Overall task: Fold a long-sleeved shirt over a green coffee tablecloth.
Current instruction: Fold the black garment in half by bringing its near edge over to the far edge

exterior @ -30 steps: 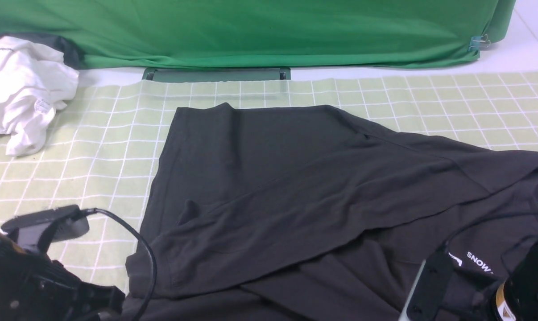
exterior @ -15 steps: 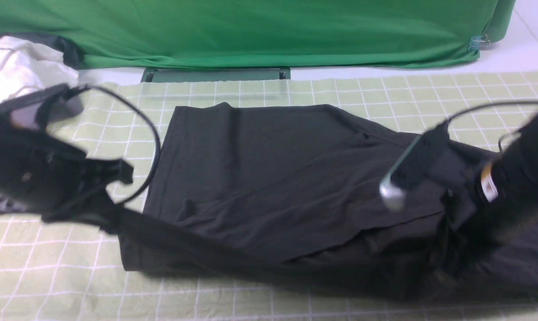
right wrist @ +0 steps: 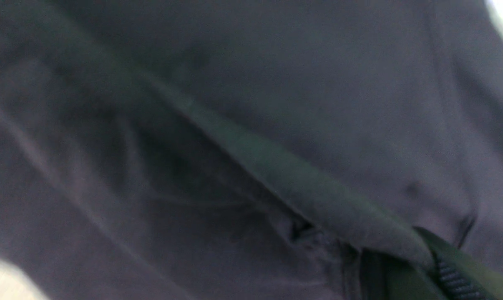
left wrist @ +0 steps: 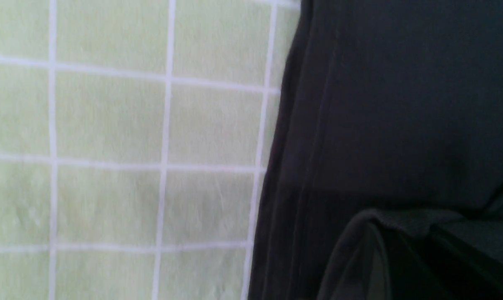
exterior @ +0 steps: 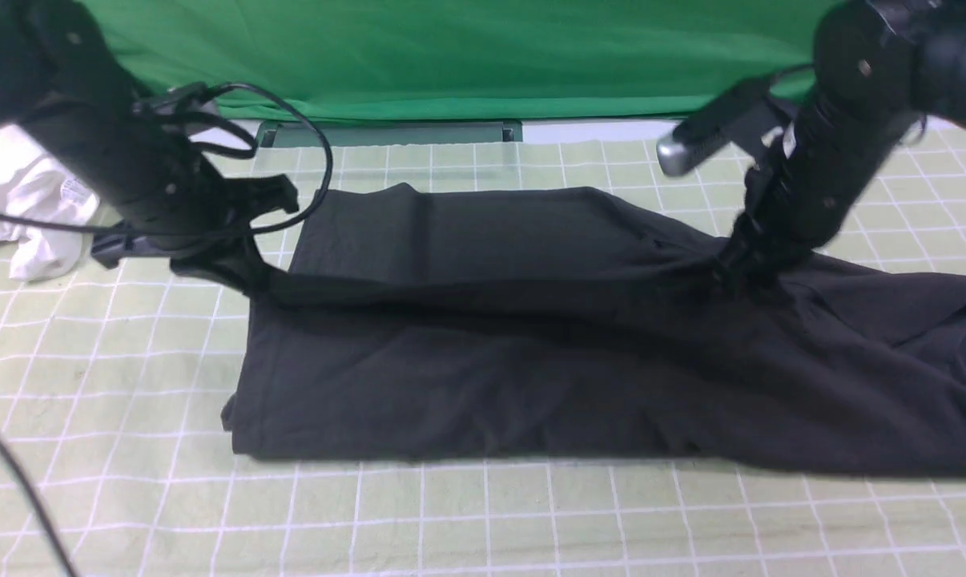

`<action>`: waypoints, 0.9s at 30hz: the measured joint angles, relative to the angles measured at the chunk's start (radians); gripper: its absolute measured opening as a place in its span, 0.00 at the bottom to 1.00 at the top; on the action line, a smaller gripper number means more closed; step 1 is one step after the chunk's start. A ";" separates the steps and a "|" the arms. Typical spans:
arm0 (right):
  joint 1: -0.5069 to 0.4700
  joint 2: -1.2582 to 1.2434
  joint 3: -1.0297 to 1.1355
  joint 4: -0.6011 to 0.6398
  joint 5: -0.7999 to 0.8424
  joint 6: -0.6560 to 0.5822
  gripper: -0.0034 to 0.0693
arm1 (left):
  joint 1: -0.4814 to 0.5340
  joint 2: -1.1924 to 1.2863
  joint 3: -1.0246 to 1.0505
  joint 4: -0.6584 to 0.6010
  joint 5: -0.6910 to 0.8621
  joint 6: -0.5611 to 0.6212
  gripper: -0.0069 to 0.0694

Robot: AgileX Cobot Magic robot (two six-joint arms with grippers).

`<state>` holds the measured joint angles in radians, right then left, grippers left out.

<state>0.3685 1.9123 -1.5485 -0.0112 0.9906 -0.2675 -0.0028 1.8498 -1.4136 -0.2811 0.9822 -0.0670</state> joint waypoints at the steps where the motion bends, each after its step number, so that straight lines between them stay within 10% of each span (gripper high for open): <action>1: -0.011 0.046 -0.063 0.001 0.017 -0.001 0.08 | 0.000 0.043 -0.039 0.006 -0.005 0.000 0.12; 27: -0.120 0.506 -0.657 0.050 0.058 -0.002 0.13 | 0.000 0.478 -0.590 0.037 -0.043 -0.119 0.12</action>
<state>0.2482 2.4185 -2.2059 0.0388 1.0481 -0.2696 -0.0028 2.3276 -2.0036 -0.2441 0.9392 -0.1864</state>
